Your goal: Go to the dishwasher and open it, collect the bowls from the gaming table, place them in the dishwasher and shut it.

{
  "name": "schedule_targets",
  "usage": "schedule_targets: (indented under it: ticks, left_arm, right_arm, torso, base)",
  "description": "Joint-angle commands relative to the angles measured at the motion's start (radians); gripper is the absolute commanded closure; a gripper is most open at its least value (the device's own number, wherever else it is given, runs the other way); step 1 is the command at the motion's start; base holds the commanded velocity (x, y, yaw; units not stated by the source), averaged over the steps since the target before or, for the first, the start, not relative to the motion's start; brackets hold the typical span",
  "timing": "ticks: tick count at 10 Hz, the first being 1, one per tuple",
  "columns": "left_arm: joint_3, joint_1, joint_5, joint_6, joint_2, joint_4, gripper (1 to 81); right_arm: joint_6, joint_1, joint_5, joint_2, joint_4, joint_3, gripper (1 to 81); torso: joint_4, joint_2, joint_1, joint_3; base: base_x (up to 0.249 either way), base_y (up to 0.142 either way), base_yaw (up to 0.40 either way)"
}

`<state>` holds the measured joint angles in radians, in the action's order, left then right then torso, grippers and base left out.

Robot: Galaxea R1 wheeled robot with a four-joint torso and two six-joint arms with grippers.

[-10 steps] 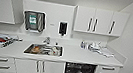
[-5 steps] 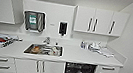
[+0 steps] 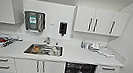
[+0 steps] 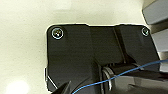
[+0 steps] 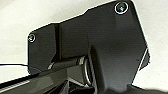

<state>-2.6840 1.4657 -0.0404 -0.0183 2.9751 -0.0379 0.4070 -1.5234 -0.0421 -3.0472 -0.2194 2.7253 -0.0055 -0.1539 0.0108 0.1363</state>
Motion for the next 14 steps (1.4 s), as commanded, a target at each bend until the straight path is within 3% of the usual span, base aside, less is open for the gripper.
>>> schedule_targets:
  ticks: [1, 7, 14]
  left_arm:
    - [0.004, -0.06, 0.053, 0.008, -0.008, -0.005, 1.0]
    - [0.001, -0.057, 0.051, 0.009, -0.008, -0.005, 1.0]
    - [-0.008, -0.058, 0.048, 0.017, -0.013, -0.011, 1.0]
  right_arm:
    - [-0.002, 0.056, 0.042, -0.003, -0.011, 0.002, 1.0]
    - [-0.001, 0.054, 0.038, 0.003, -0.009, 0.002, 1.0]
    - [0.003, 0.05, 0.038, -0.009, -0.008, 0.0, 1.0]
  torso:
    - [0.0, 0.0, 0.0, 0.0]
    - [0.0, 0.0, 0.0, 0.0]
    - [0.0, 0.0, 0.0, 0.0]
  base:
    - [0.0, 0.0, 0.129]
    - [0.0, 0.0, 0.194]
    - [0.0, 0.0, 0.319]
